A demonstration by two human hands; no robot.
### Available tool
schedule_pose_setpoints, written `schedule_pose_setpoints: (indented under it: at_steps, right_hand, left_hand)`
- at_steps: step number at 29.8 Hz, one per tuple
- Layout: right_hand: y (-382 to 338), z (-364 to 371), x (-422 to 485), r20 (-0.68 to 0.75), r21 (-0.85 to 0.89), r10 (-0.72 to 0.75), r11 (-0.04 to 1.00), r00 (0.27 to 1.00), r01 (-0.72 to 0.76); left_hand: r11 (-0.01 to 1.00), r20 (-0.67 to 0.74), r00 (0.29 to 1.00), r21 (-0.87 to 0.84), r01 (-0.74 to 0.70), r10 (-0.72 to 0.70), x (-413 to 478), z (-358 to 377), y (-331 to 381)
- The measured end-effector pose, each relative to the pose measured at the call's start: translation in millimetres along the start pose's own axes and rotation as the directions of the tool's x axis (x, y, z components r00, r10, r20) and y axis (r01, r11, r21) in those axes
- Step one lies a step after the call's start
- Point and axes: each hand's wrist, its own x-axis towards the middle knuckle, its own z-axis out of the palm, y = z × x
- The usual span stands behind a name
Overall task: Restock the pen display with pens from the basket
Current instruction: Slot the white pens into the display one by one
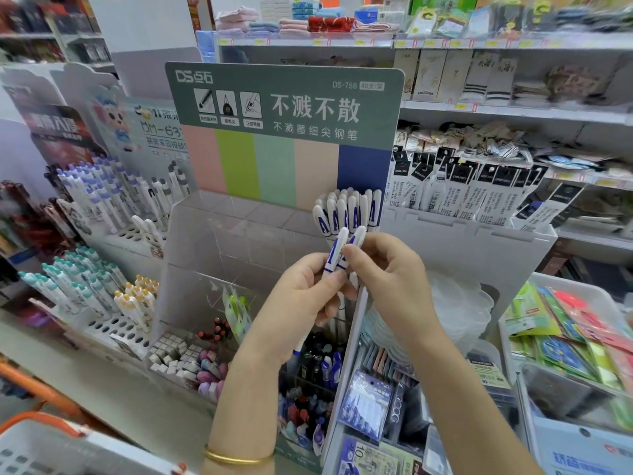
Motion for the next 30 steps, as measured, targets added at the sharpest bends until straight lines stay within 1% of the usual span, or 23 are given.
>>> schedule_pose_setpoints:
  at_steps: [2, 3, 4, 6, 8, 10, 11, 13, 16, 19, 23, 24, 25, 26, 27, 29, 30]
  right_hand:
    - [0, -2, 1, -0.102, 0.14, 0.06, 0.989, 0.993, -0.045]
    - [1, -3, 2, -0.177, 0.185, 0.076, 0.982, 0.981, -0.043]
    - [2, -4, 3, -0.253, 0.184, 0.066, 0.983, 0.965, -0.019]
    - [2, -3, 3, -0.355, 0.092, -0.029, 0.994, 0.934, 0.065]
    - [2, -1, 0, -0.393, -0.042, -0.182, 0.983, 0.902, 0.18]
    - [5, 0, -3, -0.374, -0.222, -0.352, 0.932, 0.858, 0.286]
    - [8, 1, -4, -0.338, -0.314, -0.418, 0.895, 0.843, 0.318]
    - [18, 4, -6, -0.241, -0.444, -0.488, 0.824, 0.839, 0.352]
    - [31, 7, -8, -0.144, -0.543, -0.482, 0.769, 0.864, 0.338]
    - [42, 7, -10, -0.077, -0.607, -0.494, 0.713, 0.866, 0.352]
    - [49, 7, -11, -0.063, -0.748, -0.513, 0.592, 0.856, 0.3]
    - [49, 6, -12, -0.059, -0.757, -0.518, 0.581, 0.854, 0.299]
    - [50, 6, -12, -0.064, -0.744, -0.517, 0.595, 0.854, 0.304]
    - [49, 5, -13, -0.085, -0.701, -0.504, 0.643, 0.86, 0.307]
    - [45, 5, -13, -0.125, -0.624, -0.469, 0.723, 0.874, 0.298]
    - [33, 4, -12, -0.201, -0.381, -0.331, 0.893, 0.922, 0.237]
    - [25, 3, -12, -0.21, -0.25, -0.25, 0.948, 0.945, 0.195]
  left_hand:
    - [0.999, -0.047, 0.999, 0.031, -0.006, 0.007, 0, -1, 2]
    - [0.999, -0.086, 0.996, 0.044, -0.002, 0.006, 1, -3, 2]
    - [0.998, -0.128, 0.992, 0.058, 0.0, 0.007, 2, -5, 2]
    - [0.995, -0.188, 0.982, 0.103, 0.004, 0.015, 4, -10, -1]
    - [0.987, -0.22, 0.975, 0.16, 0.008, 0.028, 5, -12, -4]
    - [0.98, -0.245, 0.969, 0.197, 0.006, 0.043, 5, -13, -5]
    - [0.98, -0.253, 0.966, 0.199, 0.002, 0.049, 5, -12, -5]
    - [0.982, -0.259, 0.964, 0.189, -0.008, 0.057, 5, -12, -5]
    - [0.989, -0.247, 0.968, 0.144, -0.014, 0.05, 5, -10, -4]
    - [0.997, -0.235, 0.972, 0.08, 0.003, 0.016, 5, -8, -3]
    - [0.999, -0.2, 0.979, 0.013, 0.037, -0.034, 5, -8, -3]
    - [0.999, -0.189, 0.981, 0.004, 0.039, -0.038, 5, -8, -2]
    - [0.999, -0.178, 0.983, 0.001, 0.04, -0.039, 4, -7, -2]
    - [0.999, -0.166, 0.985, 0.005, 0.038, -0.037, 4, -7, -1]
    - [0.999, -0.152, 0.988, 0.013, 0.035, -0.033, 3, -7, -1]
    - [0.999, -0.117, 0.993, 0.035, 0.027, -0.022, 3, -6, -1]
    - [0.999, -0.092, 0.996, 0.049, 0.022, -0.018, 2, -5, -1]
